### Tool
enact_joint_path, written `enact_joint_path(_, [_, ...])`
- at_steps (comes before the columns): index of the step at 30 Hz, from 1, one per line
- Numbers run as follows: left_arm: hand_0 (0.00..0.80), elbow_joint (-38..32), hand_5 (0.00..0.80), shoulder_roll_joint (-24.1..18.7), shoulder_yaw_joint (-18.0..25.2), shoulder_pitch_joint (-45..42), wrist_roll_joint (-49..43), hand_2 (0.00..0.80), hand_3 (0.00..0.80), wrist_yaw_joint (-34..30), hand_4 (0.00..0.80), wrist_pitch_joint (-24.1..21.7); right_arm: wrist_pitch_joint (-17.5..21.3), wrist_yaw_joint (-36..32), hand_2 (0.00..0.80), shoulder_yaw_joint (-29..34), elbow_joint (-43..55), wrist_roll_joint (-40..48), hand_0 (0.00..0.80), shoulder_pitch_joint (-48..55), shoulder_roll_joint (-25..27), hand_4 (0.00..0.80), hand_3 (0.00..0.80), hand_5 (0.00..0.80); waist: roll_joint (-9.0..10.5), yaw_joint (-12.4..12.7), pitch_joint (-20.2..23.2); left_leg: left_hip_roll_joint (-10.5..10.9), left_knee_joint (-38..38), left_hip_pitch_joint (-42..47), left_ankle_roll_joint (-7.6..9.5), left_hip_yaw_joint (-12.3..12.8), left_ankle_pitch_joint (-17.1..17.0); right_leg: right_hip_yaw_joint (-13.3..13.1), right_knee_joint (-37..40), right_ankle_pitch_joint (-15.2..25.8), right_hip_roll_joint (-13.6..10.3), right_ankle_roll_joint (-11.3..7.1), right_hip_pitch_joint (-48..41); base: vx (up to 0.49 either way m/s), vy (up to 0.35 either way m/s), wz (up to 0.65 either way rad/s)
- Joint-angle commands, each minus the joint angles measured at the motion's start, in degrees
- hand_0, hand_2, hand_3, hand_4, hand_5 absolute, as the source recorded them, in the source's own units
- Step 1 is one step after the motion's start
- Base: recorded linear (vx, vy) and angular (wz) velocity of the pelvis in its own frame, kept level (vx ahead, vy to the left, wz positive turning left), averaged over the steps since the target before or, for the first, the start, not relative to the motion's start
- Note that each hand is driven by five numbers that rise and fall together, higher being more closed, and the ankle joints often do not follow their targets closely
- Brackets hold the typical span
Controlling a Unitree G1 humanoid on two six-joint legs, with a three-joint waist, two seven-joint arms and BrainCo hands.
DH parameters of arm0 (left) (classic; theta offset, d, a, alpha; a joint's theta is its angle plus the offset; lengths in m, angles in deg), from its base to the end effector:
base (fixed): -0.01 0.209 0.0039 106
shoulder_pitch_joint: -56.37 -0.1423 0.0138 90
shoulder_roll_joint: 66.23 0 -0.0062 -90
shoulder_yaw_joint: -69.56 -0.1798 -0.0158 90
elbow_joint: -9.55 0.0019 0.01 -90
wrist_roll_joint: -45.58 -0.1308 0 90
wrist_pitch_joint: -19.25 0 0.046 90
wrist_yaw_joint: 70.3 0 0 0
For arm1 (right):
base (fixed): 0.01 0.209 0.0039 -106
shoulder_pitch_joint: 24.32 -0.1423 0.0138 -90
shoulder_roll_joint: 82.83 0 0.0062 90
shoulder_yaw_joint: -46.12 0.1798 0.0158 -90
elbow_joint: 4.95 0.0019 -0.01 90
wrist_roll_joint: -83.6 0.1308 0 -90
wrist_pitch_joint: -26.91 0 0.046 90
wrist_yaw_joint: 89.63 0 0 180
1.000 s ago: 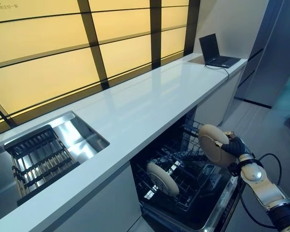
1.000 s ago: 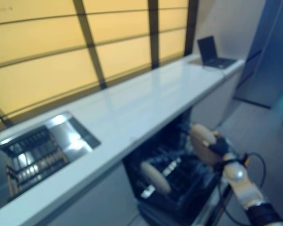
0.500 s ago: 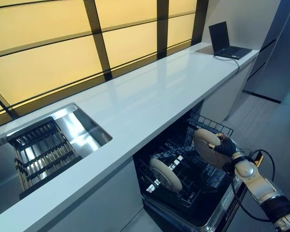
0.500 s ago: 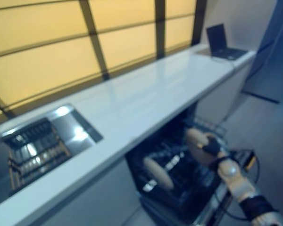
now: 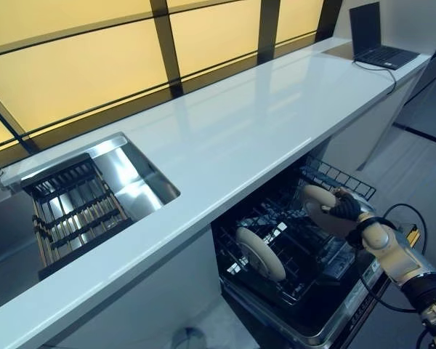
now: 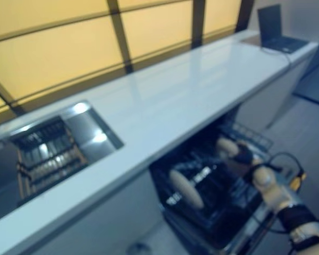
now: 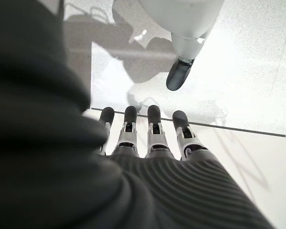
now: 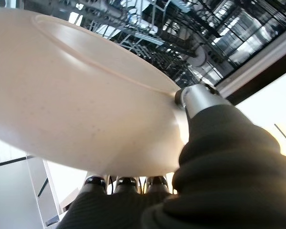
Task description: Take plates into dishwasher
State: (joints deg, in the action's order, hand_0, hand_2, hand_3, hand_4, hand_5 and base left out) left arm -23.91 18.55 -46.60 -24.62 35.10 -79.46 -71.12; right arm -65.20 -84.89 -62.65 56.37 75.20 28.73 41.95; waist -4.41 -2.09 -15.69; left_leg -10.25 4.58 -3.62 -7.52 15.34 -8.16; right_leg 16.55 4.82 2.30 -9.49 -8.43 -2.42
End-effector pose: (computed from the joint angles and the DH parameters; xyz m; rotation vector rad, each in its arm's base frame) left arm 0.1526 0.2198 -0.0706 0.6925 0.9258 -0.4555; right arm 0.2890 -0.2843 0.1684 -1.1011 -0.0572 -0.1526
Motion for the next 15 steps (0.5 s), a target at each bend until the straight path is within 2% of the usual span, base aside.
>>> enact_joint_path(1, [0.0, -0.2, 0.0, -2.1, -3.0, 3.5, -0.1, 0.0, 0.0, 0.0, 0.0, -0.9, 0.4, 2.1, 0.8, -1.5, -1.7, -0.1, 0.8, -9.7, 4.0, 0.8, 0.8, 0.8, 1.51, 1.6, -1.6, 2.7, -0.2, -4.3, 1.98, -2.0, 1.3, -1.0, -10.1, -5.6, 1.8, 3.47, 4.7, -0.001, -0.042, 0.04])
enact_joint_path(7, [0.0, -0.3, 0.0, -1.9, -3.2, 3.9, 2.2, 0.0, 0.0, 0.9, 0.0, -1.6, 0.3, 2.9, 0.8, -1.9, -4.5, 0.1, 0.8, -12.6, 5.3, 0.8, 0.8, 0.8, 0.68, 2.4, -3.9, 1.7, -0.8, -6.1, 1.52, -2.7, 0.4, 0.2, -14.1, -7.8, 1.7, 4.56, 6.9, -0.006, -0.047, 0.08])
enact_joint_path(15, [0.0, -0.9, 0.0, -2.0, -3.5, 4.0, 3.4, 0.0, 0.0, 2.0, 0.0, -2.9, -1.7, 3.7, 0.8, -1.5, -4.9, -0.2, 0.8, -15.1, 6.3, 0.8, 0.8, 0.8, -1.08, 2.8, -7.1, 0.7, -0.9, -8.7, 0.93, -3.4, -1.3, 0.7, -18.8, -10.6, 1.9, 5.87, 10.2, -0.007, -0.01, 0.01])
